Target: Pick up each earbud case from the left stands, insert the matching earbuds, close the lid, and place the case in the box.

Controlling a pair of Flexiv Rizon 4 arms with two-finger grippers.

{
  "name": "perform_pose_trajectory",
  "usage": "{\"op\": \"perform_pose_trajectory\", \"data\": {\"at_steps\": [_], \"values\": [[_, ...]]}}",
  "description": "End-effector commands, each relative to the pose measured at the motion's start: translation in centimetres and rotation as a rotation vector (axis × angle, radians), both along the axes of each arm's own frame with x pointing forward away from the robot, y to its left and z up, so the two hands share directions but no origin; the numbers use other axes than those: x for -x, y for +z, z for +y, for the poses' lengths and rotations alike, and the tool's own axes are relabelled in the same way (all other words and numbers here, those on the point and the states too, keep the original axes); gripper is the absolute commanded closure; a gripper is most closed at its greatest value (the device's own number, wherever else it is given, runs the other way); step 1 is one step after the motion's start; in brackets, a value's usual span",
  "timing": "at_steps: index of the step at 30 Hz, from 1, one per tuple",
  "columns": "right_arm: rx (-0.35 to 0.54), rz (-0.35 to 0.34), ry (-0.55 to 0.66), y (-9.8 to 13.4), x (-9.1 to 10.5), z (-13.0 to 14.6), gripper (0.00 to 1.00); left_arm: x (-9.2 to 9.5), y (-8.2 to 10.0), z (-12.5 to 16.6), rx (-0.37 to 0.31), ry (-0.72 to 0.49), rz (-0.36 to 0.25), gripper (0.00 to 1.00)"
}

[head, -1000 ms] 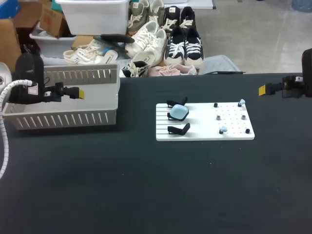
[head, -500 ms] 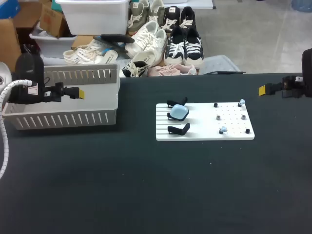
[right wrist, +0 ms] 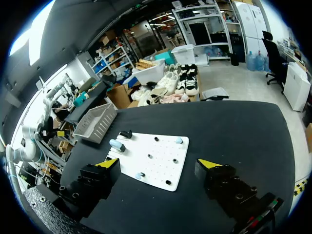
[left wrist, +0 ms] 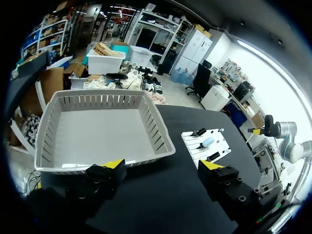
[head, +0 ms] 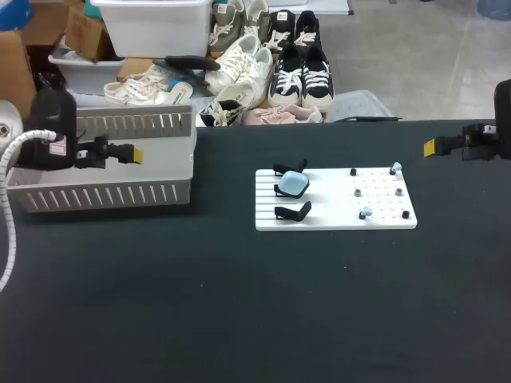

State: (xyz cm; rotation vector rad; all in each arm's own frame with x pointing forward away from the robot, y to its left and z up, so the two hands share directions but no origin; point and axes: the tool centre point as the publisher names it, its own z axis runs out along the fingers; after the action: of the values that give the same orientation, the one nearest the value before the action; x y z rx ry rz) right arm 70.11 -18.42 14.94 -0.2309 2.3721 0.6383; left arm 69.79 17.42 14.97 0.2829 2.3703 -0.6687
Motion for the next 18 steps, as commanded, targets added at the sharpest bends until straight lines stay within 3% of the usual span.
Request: {"op": "perform_pose_trajectory", "data": {"at_steps": [1, 3, 11, 18], "values": [[0.001, 0.001, 0.0, 0.0, 0.0, 0.0, 0.0, -1.8, 0.0, -0.4, 0.06, -0.156, -0.098, 0.0], [0.001, 0.001, 0.0, 0.0, 0.0, 0.0, 0.0, -2.2, 0.1, -0.9, 0.098, -0.226, -0.14, 0.0], [0.001, 0.001, 0.0, 0.0, 0.0, 0.0, 0.0, -4.5, 0.6, -3.7, 0.126, -0.485, -0.291, 0.0], [0.001, 0.001, 0.0, 0.0, 0.0, 0.0, 0.0, -5.1, 0.5, -6.1, 0.083, -0.717, -0.4, 0.0]]}}
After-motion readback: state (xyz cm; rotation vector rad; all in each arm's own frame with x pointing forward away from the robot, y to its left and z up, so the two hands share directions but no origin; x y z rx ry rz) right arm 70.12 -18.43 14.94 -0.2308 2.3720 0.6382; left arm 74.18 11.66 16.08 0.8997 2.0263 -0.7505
